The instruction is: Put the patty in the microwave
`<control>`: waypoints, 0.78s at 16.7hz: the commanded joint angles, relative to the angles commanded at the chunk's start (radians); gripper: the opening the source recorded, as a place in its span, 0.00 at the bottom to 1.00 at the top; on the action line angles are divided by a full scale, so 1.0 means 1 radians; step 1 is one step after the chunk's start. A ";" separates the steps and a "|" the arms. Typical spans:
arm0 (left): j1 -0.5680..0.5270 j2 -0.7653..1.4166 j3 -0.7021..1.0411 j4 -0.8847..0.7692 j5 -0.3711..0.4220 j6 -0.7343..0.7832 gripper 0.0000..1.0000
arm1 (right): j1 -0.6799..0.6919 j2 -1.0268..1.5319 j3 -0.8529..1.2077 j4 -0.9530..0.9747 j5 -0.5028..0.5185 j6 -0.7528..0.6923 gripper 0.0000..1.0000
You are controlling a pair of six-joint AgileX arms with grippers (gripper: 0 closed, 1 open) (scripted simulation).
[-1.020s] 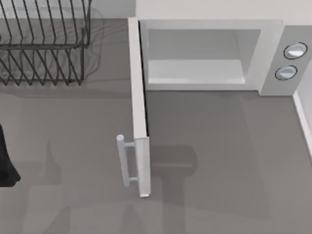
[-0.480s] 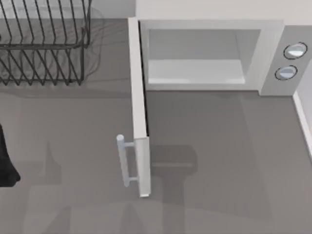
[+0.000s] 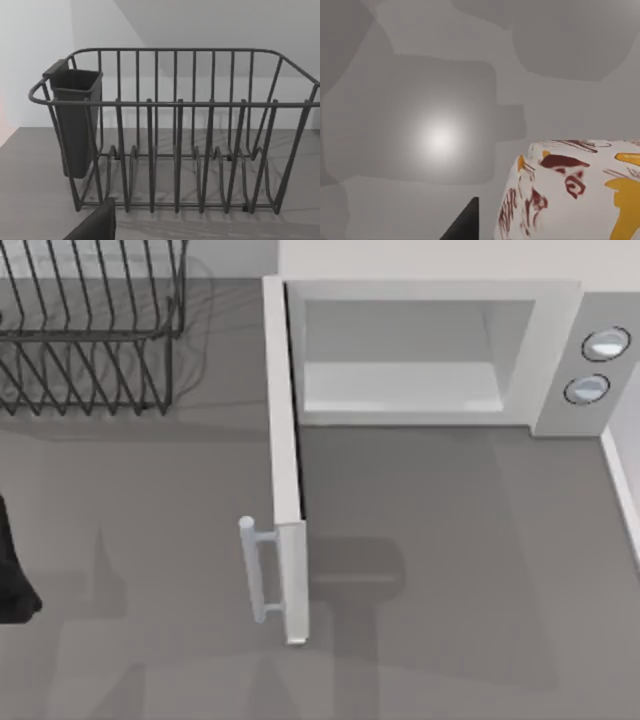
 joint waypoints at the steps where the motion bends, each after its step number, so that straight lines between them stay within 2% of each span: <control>1: 0.000 0.000 0.000 0.000 0.000 0.000 1.00 | 0.001 -0.012 0.014 -0.018 0.000 0.001 0.00; 8: 0.000 0.000 0.000 0.000 0.000 0.000 1.00 | 0.027 0.004 0.028 0.006 0.015 0.027 0.00; 13: 0.000 0.000 0.000 0.000 0.000 0.000 1.00 | 0.218 0.147 0.087 0.250 0.118 0.201 0.00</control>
